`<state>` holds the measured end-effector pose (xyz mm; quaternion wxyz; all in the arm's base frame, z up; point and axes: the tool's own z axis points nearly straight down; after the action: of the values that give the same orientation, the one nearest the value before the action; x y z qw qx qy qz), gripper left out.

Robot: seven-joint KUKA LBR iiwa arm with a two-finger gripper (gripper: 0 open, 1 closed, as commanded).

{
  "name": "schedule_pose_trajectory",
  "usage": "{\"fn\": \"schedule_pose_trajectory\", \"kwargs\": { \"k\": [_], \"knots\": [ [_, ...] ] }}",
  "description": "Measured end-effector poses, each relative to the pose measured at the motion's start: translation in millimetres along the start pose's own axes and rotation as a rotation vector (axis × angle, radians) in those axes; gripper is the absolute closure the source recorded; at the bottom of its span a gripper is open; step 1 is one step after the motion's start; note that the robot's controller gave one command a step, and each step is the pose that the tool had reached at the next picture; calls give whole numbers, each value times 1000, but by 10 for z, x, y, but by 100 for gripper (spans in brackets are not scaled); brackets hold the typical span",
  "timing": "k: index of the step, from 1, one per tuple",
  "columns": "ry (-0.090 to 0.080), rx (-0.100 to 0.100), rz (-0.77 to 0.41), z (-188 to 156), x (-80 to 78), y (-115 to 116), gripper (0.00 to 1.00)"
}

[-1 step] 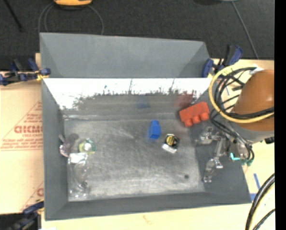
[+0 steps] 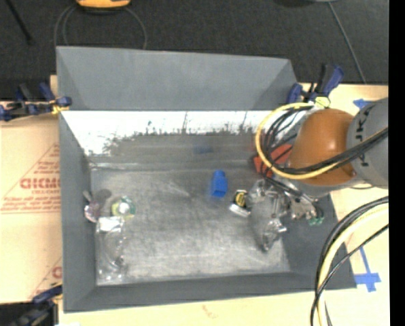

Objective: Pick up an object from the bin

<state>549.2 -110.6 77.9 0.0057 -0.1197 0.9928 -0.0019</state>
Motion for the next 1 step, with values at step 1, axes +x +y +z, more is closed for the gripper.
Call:
{"fn": "schedule_pose_trajectory", "kwargs": {
  "k": [1],
  "knots": [
    [0,-3,179,-309,-712,-2,0]
  ]
}}
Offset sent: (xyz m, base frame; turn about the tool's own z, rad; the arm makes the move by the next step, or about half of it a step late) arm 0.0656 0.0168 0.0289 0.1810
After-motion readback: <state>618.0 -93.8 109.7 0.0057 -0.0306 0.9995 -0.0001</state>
